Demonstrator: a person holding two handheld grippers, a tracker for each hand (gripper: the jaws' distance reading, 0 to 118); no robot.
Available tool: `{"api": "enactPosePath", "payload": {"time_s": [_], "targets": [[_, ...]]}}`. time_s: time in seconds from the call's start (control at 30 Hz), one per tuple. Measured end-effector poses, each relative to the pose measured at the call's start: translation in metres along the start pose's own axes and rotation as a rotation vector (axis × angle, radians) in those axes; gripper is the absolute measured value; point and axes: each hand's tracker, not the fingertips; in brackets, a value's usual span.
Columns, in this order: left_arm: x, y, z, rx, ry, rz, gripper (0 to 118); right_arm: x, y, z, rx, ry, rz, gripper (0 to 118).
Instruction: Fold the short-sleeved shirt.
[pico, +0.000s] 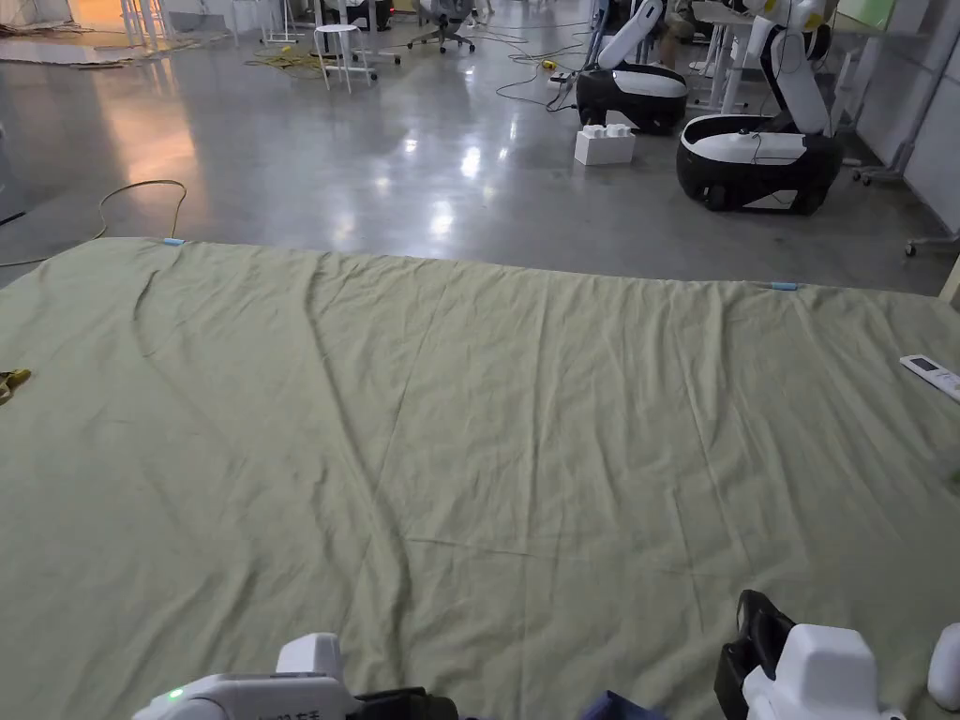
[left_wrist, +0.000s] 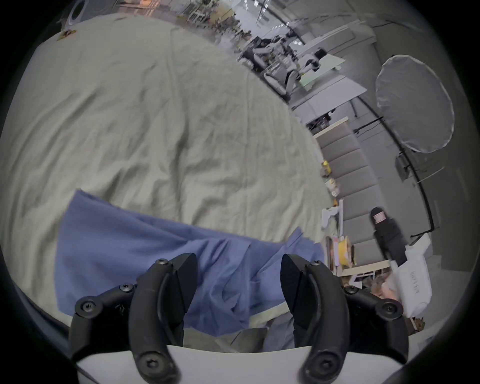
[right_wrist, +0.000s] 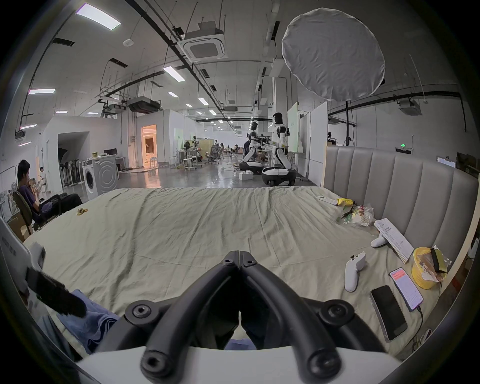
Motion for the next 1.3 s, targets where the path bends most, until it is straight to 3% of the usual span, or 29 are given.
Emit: {"api": "enactPosePath", "payload": {"time_s": [0.1, 0.23, 0.47, 0.67, 0.97, 1.07, 1.13, 1.17, 1.3], "targets": [[0.005, 0.005, 0.018, 0.022, 0.031, -0.017, 63, -0.002, -0.001, 0.000, -0.006, 0.008, -0.008, 1], [0.006, -0.001, 0.013, -0.013, 0.160, -0.125, 24, -0.002, -0.008, -0.003, -0.026, 0.013, -0.038, 1], [0.009, -0.030, -0.037, -0.150, 0.271, -0.182, 19, -0.003, -0.012, -0.001, -0.042, 0.013, -0.043, 1], [0.027, -0.041, -0.056, -0.142, 0.127, -0.149, 19, 0.000, -0.011, 0.001, -0.037, 0.007, -0.034, 1], [0.013, -0.043, -0.067, -0.115, 0.111, -0.090, 19, -0.001, -0.013, 0.001, -0.040, 0.014, -0.030, 1], [0.012, -0.042, -0.056, -0.126, 0.093, -0.102, 25, -0.002, -0.013, -0.001, -0.044, 0.017, -0.031, 1], [0.010, -0.037, -0.041, -0.131, 0.025, -0.078, 58, -0.003, -0.012, -0.002, -0.042, 0.019, -0.027, 1], [0.008, -0.034, -0.031, -0.120, -0.012, -0.068, 69, -0.003, -0.011, -0.002, -0.040, 0.020, -0.025, 1], [-0.015, -0.013, 0.016, -0.011, -0.041, -0.064, 71, -0.006, -0.005, -0.003, -0.029, 0.028, -0.018, 1]]}}
